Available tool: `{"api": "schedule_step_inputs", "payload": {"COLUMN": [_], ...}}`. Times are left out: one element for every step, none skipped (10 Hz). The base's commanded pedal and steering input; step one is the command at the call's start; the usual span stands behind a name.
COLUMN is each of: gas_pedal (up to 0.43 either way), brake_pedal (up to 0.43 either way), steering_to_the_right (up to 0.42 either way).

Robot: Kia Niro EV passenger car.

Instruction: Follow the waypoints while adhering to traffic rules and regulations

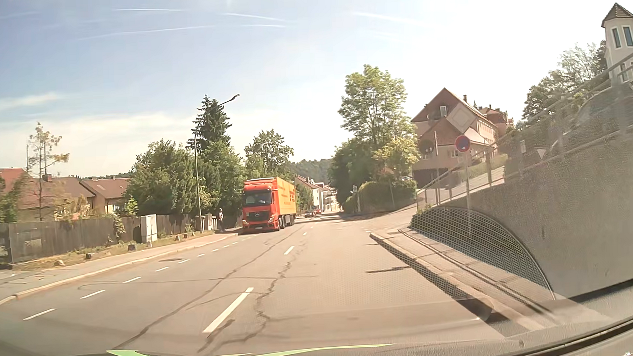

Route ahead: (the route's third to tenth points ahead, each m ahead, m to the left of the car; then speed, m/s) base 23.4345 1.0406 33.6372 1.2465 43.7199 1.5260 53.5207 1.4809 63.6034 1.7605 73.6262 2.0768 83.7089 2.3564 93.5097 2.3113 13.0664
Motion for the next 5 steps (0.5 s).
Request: {"api": "schedule_step_inputs", "payload": {"gas_pedal": [0.0, 0.0, 0.0, 0.0, 0.0], "brake_pedal": [0.0, 0.0, 0.0, 0.0, 0.0], "steering_to_the_right": [-0.001, -0.001, -0.002, -0.002, -0.002]}}
